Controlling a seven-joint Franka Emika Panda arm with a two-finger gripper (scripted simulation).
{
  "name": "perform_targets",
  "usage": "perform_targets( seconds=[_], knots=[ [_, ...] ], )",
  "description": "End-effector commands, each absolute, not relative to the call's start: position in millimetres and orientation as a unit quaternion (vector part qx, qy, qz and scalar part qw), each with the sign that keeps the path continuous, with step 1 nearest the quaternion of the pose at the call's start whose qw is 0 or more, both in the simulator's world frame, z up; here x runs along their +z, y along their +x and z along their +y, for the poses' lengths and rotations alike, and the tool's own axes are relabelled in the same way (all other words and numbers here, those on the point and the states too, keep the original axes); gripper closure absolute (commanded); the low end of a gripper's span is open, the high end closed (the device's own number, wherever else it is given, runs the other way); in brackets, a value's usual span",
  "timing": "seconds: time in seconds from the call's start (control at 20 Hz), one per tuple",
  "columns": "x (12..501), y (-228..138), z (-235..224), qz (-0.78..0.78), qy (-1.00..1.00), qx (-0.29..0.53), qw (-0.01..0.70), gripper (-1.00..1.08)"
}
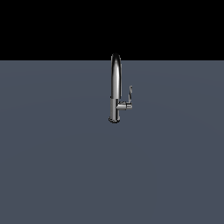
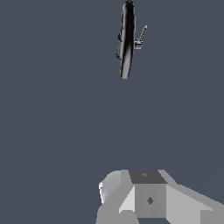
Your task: Turn on the faucet by rotating a designated handle.
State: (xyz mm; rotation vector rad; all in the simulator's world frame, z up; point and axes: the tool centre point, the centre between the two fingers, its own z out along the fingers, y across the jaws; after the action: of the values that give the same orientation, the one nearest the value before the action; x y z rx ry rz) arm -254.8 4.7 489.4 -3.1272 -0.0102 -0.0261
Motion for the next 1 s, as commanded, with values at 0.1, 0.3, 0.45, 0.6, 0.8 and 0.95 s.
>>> perform_targets(
  seconds=[0.1, 0.3, 0.45, 0.6, 0.8, 0.95],
  knots=[
    [489.4, -254.2, 4.7, -0.003, -1.0, -0.008, 0.008, 1.08],
    [489.4, -249.8, 5.1, 0.002, -1.0, -0.003, 0.012, 1.08],
    [489.2, -243.6, 5.7, 0.009, -1.0, 0.003, 0.019, 1.08],
    [488.9, -234.8, 6.3, 0.018, -0.999, 0.013, 0.028, 1.08],
    [487.9, -218.9, 7.0, 0.035, -0.998, 0.03, 0.044, 1.08],
    [486.6, -203.7, 7.2, 0.051, -0.996, 0.046, 0.059, 1.08]
  ],
)
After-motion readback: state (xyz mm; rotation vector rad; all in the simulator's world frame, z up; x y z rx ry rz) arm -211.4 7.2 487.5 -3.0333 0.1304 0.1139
